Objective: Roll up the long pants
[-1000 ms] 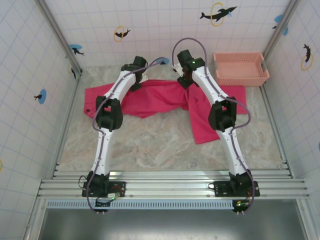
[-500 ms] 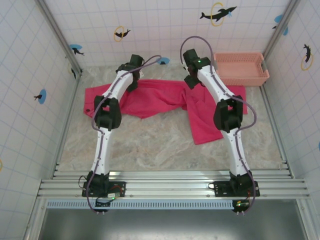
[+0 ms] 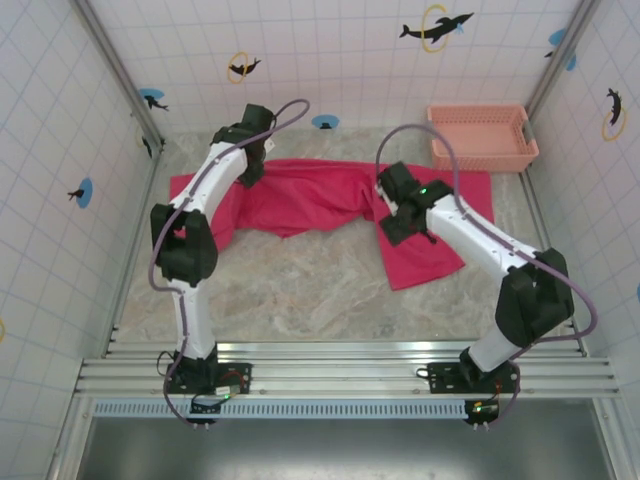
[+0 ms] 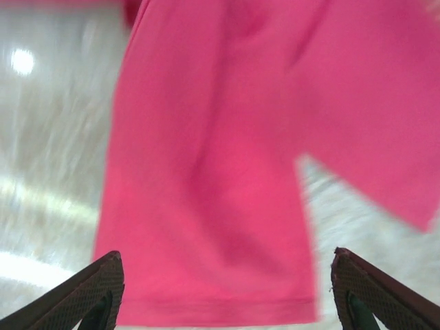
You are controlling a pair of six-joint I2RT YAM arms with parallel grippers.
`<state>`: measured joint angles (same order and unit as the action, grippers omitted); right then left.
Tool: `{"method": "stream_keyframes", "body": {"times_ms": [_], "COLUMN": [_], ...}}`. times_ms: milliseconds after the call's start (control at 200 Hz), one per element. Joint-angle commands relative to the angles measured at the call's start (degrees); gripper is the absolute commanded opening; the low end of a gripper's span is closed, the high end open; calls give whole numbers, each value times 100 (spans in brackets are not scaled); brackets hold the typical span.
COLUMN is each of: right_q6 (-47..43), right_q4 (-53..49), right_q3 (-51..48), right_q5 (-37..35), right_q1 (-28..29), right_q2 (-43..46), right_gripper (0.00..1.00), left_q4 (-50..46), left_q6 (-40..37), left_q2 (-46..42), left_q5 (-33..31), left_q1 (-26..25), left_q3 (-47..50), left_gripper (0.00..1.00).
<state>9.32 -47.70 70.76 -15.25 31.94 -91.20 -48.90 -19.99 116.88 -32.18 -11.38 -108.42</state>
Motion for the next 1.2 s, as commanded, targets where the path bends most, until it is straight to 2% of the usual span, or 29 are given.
{"method": "stream_keyframes", "body": {"times_ms": [0, 120, 275, 410, 646, 721, 776, 961, 1081, 1196], "right_q6": [703, 824, 834, 877, 1061, 1033, 971, 969, 851, 736], "right_q4": [616, 797, 937, 1018, 1126, 1091, 1075, 656, 229, -38], "right_q3": [-792, -1108, -1305, -1436, -1668, -1627, -1576, -1155, -839, -523], "right_q5": [267, 254, 235, 512, 513, 458, 458, -19, -529, -613], "right_q1": [338, 542, 535, 487, 528, 497, 488, 372, 42, -664], "right_q2": [41, -57, -164, -342, -611, -832, -979, -900, -294, 174], "right_gripper": [79, 77, 73, 65, 61, 53, 40, 10, 2, 0], "left_q4": [358, 764, 587, 440, 207, 139, 95, -181, -88, -102], "left_q6": [318, 238, 386, 373, 424, 523, 570, 879, 865, 844], "left_q2": [-532, -514, 40, 394, 379, 226, 92, -348, -659, -801], "left_q5": [63, -8, -13, -130, -147, -100, -17, 390, 442, 441], "left_q1": [-75, -75, -72, -75, -71, -75, -71, -84, -86, -88], "left_q3": [912, 1295, 728, 263, 35, 120, 200, 555, 947, 1073], "left_gripper": [98, 98, 98, 98, 97, 97, 97, 97, 97, 98]}}
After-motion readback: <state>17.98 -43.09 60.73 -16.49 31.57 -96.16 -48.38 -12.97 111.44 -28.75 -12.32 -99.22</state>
